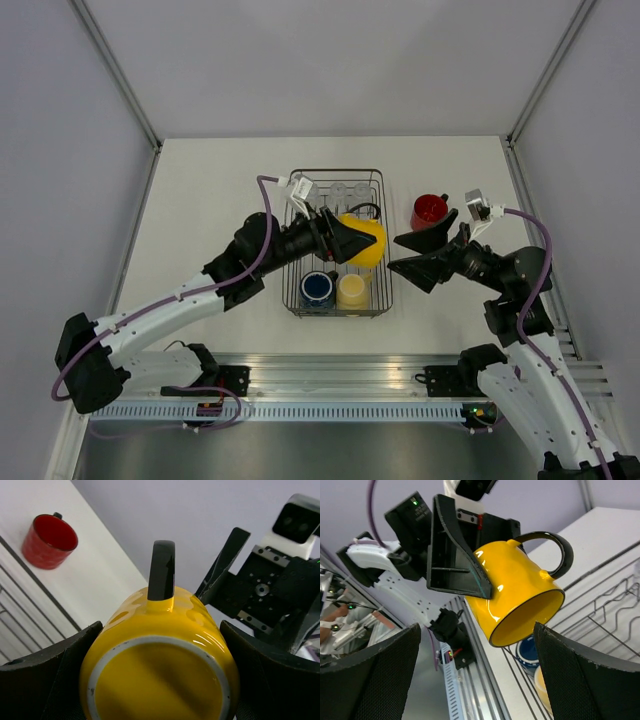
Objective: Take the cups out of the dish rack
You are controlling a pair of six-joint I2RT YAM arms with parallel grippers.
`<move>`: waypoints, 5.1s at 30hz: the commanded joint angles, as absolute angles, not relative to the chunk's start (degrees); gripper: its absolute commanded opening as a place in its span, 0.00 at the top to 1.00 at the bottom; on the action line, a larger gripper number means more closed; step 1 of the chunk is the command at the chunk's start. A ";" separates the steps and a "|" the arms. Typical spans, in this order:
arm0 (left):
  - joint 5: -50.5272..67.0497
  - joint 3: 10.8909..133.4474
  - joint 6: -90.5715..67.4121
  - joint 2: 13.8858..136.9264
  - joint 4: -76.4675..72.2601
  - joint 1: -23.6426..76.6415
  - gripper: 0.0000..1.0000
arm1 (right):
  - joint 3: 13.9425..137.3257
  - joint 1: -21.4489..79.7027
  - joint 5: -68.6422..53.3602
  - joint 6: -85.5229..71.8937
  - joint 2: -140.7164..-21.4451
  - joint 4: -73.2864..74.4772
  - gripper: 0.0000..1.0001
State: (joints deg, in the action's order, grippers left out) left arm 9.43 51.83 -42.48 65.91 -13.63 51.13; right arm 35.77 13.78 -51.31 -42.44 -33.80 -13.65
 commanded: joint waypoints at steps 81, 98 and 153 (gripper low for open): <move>-8.44 58.89 -30.24 38.33 26.88 52.65 0.00 | 78.39 15.33 10.84 -1.59 -70.91 38.41 1.00; -11.16 58.64 -18.02 31.12 41.58 52.65 0.00 | 79.19 -4.83 -5.80 4.83 -95.08 34.37 0.99; -18.73 60.63 -25.93 47.43 36.47 52.73 0.00 | 62.94 -4.40 -18.54 -13.98 -67.60 17.67 0.23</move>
